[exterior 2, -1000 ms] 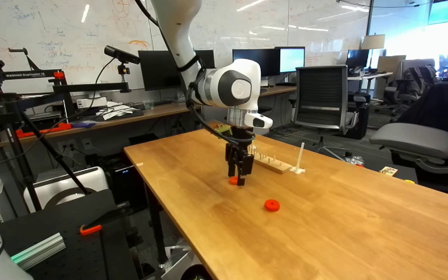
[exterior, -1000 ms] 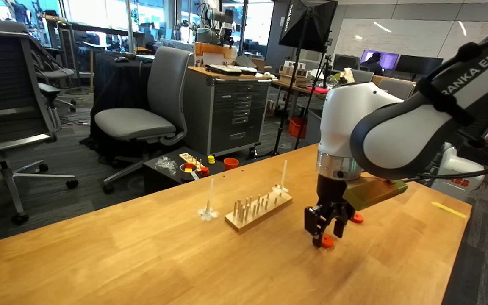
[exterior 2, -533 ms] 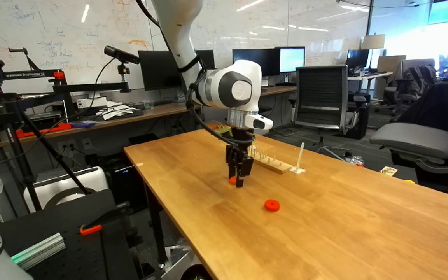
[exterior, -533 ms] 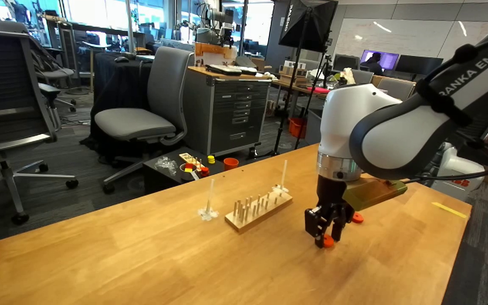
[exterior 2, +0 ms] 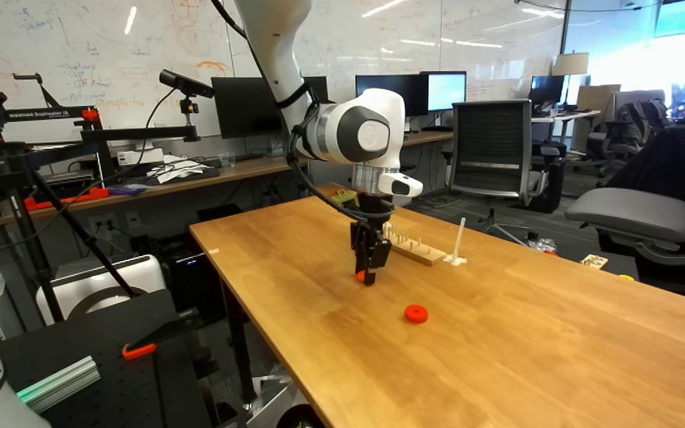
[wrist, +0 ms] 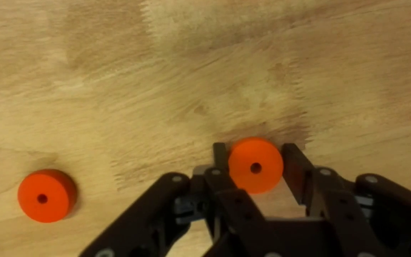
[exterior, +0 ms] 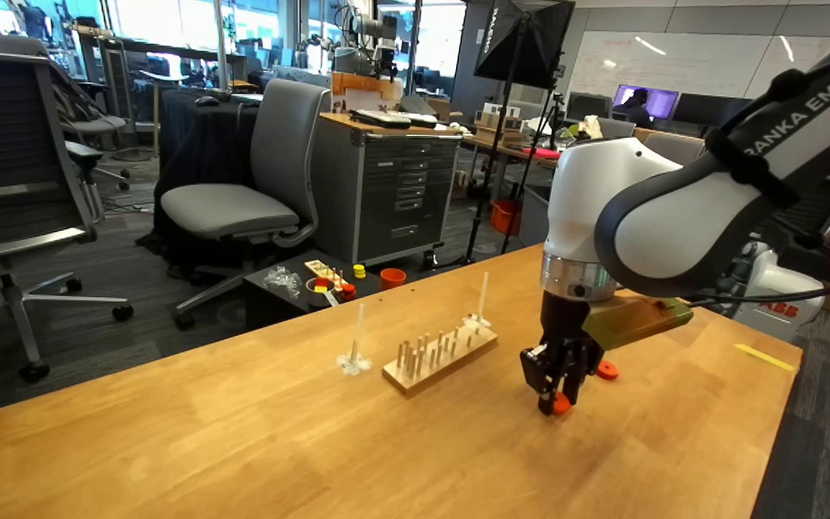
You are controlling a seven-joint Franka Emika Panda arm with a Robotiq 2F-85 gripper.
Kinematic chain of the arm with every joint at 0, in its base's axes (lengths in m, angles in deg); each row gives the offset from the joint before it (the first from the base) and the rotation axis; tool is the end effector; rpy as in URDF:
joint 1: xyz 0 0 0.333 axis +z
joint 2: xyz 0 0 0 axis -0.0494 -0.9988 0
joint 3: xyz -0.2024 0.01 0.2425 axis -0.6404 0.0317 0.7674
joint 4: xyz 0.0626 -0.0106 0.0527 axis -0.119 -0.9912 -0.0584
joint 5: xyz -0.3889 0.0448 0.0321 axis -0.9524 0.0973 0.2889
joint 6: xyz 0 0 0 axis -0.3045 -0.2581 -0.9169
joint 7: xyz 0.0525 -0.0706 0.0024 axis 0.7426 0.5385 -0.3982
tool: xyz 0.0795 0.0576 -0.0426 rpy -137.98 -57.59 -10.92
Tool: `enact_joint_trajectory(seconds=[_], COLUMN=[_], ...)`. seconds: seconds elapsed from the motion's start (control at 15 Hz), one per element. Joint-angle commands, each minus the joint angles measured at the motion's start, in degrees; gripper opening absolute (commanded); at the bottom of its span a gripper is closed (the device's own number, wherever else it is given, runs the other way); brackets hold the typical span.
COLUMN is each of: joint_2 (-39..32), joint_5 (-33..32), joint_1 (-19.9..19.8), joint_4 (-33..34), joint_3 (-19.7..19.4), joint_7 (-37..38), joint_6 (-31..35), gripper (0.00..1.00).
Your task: Attach the orange disk on the left to the wooden rack
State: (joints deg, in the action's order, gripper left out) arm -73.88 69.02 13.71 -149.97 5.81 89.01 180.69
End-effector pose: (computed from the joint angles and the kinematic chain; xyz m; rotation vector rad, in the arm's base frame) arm 0.5634 0.1143 0.1349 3.0640 -0.3151 -0.2435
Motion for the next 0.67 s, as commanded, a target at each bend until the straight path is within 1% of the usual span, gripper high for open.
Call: enact_joint_trajectory(seconds=[0.0,0.33,0.6], joint_2=[1.5,1.1,-0.9], joint_5=[0.4,-0.4,-0.3], joint_1=[0.2,0.7,0.7], joint_4=[1.2,6.1,10.6], joint_3=[-1.2,-2.6,-2.7], joint_7=[-0.3,0.8,1.0], joint_6=[-0.3,-1.4,-2.0], gripper=[0.18,0.18,0.18])
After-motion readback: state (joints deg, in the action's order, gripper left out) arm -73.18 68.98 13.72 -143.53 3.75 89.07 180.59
